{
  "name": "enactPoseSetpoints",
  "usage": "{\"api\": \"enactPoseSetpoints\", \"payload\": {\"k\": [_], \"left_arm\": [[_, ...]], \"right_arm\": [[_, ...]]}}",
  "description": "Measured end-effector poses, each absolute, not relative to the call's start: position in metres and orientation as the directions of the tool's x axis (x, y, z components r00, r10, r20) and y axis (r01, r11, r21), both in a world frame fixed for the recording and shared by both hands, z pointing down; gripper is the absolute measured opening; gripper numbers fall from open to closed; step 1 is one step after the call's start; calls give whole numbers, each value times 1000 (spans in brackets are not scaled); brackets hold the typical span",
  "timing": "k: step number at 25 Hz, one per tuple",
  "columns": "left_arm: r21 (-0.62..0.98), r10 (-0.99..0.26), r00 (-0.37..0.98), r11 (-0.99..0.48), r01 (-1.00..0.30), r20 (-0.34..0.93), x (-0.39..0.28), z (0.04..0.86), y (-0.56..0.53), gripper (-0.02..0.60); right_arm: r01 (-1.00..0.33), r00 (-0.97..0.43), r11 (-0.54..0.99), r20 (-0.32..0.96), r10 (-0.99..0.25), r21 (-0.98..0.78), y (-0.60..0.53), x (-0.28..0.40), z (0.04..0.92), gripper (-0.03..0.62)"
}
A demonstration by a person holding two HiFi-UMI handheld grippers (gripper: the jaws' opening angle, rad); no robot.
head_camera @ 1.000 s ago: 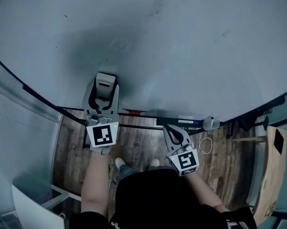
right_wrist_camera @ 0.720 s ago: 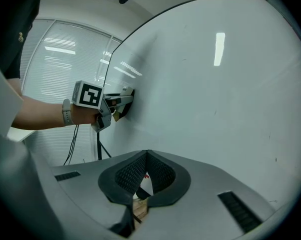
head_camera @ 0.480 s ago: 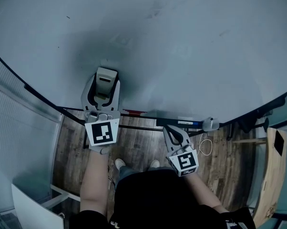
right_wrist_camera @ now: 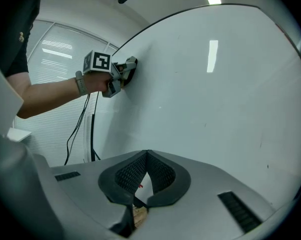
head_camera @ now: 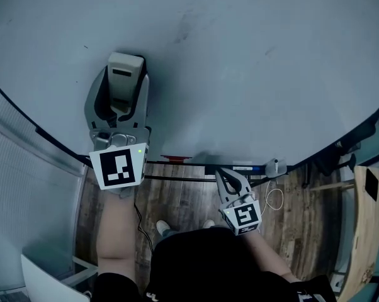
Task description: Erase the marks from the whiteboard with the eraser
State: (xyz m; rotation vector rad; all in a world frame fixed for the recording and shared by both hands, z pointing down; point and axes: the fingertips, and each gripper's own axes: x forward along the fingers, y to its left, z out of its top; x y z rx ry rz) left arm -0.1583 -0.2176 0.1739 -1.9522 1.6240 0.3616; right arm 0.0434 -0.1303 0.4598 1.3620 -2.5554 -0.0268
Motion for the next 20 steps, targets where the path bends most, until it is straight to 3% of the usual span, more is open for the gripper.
{"api": "enactPoseSetpoints", "payload": {"k": [3,12,20], "left_arm": [[-335,-772,259,-63,-940,-581,-157,152,-216,261],[-334,-728,268,-57,-941,-631,-152,166,-212,261],[-268,-811,267,-142,-953,-520,-129,247,-216,261]], "right_arm": [[-823,-527,554,195,-827,126,-130,46,456,28],[-846,-494,521,205,-845,110,-127,57,462,28],[-865,-460,492,236,-856,101,-121,66,473,28]]}}
